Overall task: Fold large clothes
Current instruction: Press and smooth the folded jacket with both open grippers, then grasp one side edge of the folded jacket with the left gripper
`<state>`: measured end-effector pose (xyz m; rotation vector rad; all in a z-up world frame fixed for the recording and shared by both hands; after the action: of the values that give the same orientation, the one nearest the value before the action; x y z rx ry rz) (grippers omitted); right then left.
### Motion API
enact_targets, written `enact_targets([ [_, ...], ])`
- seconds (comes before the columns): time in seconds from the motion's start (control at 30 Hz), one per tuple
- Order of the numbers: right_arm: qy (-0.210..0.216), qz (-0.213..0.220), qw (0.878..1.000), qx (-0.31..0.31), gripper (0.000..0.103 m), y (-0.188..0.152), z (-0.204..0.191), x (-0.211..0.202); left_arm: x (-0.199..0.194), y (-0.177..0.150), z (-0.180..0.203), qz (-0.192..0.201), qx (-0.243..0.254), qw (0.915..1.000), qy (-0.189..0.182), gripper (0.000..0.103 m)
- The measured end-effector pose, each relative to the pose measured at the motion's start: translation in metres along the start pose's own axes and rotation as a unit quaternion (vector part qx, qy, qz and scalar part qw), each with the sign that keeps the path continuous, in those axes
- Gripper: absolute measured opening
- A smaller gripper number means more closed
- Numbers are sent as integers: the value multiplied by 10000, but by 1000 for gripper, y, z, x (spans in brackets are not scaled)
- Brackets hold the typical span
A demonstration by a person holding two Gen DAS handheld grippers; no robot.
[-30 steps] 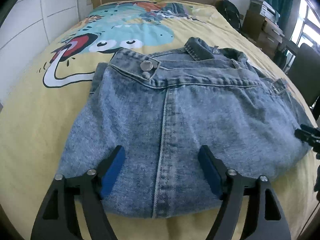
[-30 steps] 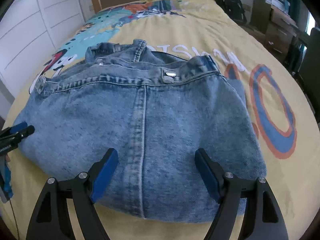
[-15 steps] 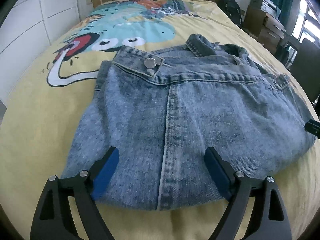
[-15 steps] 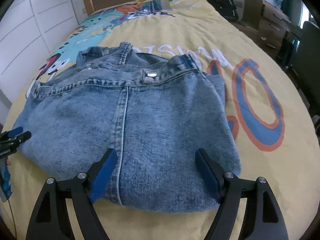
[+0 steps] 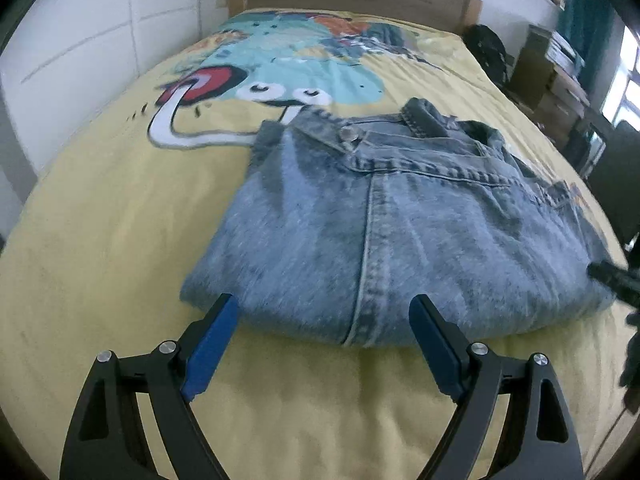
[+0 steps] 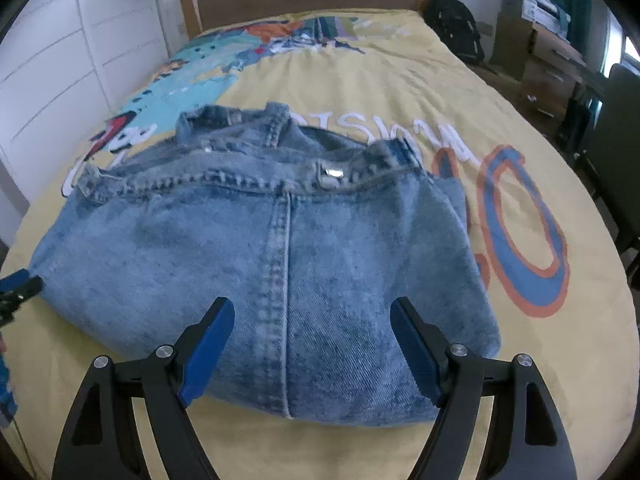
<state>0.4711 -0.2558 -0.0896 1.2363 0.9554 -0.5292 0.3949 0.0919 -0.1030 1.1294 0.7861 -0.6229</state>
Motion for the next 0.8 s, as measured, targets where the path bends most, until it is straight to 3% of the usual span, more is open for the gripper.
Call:
enact_targets([
  [0.17,145,-41,9997,208,80,-11,11,1,-12,-5,-20,-105,-596,9981,-141,84],
  [0.3,-16,-47,9999,133,80,-10,13,-9,-23,-9,-33,-168,-1027,9942,-280,84],
  [0.5,-130,79,9995,293,80,-18,26,-35,-29,-16,-47,-379,-1818,9800,-722,84],
  [0.8,-379,65,9984,403,80,-43,54,-66,-21,-12,-57,-441,-2538,9595,-1144,83],
])
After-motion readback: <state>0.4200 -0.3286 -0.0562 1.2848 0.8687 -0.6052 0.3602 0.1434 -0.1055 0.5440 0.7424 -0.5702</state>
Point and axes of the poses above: each gripper's, at about its wrist camera, not at the fingertips, and x roughly the way its jaws point, z to its right, y to its top, the point moved 3 cm from there along x, roughly the way its jaws point, and after that the axes turned 13 degrees about -x, right-handed, at the moved point
